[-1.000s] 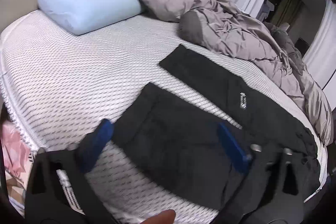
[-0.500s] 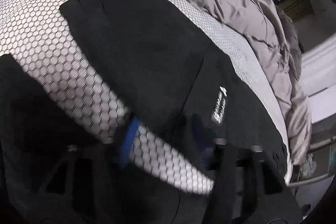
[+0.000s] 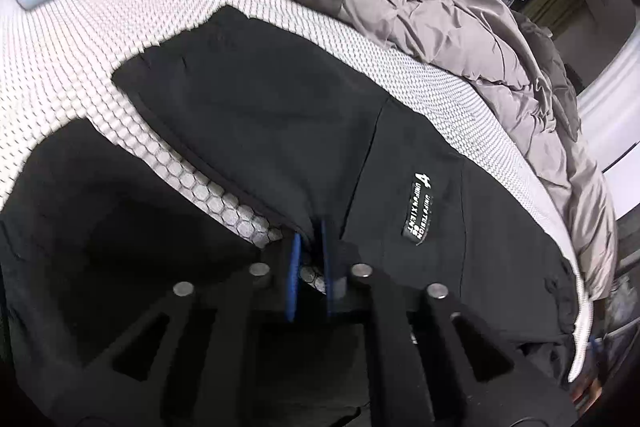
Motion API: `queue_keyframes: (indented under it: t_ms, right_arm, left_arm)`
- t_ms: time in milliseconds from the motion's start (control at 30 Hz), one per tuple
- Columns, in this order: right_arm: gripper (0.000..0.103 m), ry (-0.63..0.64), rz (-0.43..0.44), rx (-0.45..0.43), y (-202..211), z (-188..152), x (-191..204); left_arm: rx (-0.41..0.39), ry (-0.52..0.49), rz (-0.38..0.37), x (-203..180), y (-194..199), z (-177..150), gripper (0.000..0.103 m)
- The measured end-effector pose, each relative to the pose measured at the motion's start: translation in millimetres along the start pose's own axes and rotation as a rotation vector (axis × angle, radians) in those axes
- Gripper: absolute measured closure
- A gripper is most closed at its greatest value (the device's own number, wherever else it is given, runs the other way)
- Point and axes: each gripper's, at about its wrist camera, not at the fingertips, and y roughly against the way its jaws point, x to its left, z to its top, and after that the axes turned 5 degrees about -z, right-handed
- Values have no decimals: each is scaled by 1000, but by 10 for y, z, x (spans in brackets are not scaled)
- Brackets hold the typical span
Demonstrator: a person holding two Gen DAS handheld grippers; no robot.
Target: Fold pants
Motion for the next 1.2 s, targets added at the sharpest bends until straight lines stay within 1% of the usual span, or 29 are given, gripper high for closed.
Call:
queue_keyframes:
  t_ms: [67, 133, 200, 233, 267, 300, 333, 367, 433, 467, 500, 533, 567, 600, 633, 667, 700, 733, 767, 800, 833, 867, 900, 967, 1033, 1067, 1167, 1200]
  right_arm:
    - [7, -4, 16, 40, -287, 222, -41]
    - [13, -31, 23, 98, -663, 447, -117]
    - [22, -51, 17, 171, -994, 567, -147]
    - [27, -54, 27, 226, -1202, 612, -164]
    - [46, -53, 34, 250, -1312, 629, -162]
    - [70, -35, 28, 283, -1440, 641, -143]
    - [82, -9, 9, 290, -1500, 653, -108]
    - [97, 45, -17, 251, -1488, 695, -33]
    - [98, 100, -70, 133, -1343, 787, 45]
    - [98, 88, -91, 92, -1310, 851, 25]
    - [98, 71, -132, 85, -1359, 904, -19]
    - [97, 59, -184, 106, -1446, 932, -66]
    - [94, 50, -231, 153, -1580, 943, -114]
    - [89, 39, -238, 187, -1636, 936, -145]
    - [87, 12, -224, 190, -1594, 924, -176]
    - [81, -6, -197, 168, -1487, 910, -193]
    - [65, -15, -168, 137, -1339, 881, -202]
    - [53, -23, -145, 100, -1155, 835, -208]
    - [33, -33, -119, 41, -874, 746, -223]
    - [21, -35, -99, 3, -664, 659, -234]
    - [17, -34, -77, -24, -461, 558, -243]
    - [13, -34, -55, -44, -207, 400, -261]
    - [9, -38, -44, -54, -44, 280, -287]
    - [3, -61, -28, -71, 277, -10, -343]
    - [2, -90, -12, -88, 523, -294, -386]
    - [2, -101, -9, -95, 585, -454, -331]
    - [2, -154, 7, -104, 803, -874, -390]
    - [2, -167, 8, -100, 837, -963, -373]
  left_arm:
    - [6, 4, 9, -6, -5, -2, 91]
    - [9, 7, 12, 38, 9, -46, 91]
    - [6, 5, 18, 58, -27, -44, 91]
    - [5, 1, 22, 56, -51, -36, 91]
    - [2, -4, 26, 54, -56, -40, 91]
    - [1, -12, 32, 53, -61, -45, 91]
    - [0, -19, 37, 46, -67, -47, 91]
    - [-2, -24, 41, 46, -71, -55, 91]
    - [-6, -39, 47, 35, -74, -63, 91]
    - [-3, -46, 52, 27, -90, -63, 91]
    - [5, -52, 57, 15, -121, -62, 89]
    - [10, -53, 59, 8, -139, -62, 85]
    - [10, -55, 64, -5, -147, -61, 85]
    - [8, -64, 71, -30, -134, -60, 83]
    - [15, -75, 65, -50, -103, -58, 78]
    - [17, -83, 54, -60, -64, -69, 66]
    - [4, -98, 29, -71, 46, -82, 53]
    - [-18, -108, 17, -77, 167, -89, 39]
    - [-55, -114, 13, -61, 348, -108, 32]
    - [-87, -112, 7, -39, 496, -129, 19]
    - [-120, -107, -3, 0, 650, -155, 10]
    - [-154, -101, -10, 55, 816, -197, 5]
    - [-176, -99, -9, 114, 940, -226, 1]
    - [-198, -93, 7, 220, 1133, -304, 1]
    - [-208, -57, 18, 407, 1300, -399, 1]
    - [-208, -39, 15, 496, 1349, -433, 1]
    - [-196, 64, 14, 903, 1452, -555, 1]
    - [-189, 101, 9, 1060, 1451, -592, 3]
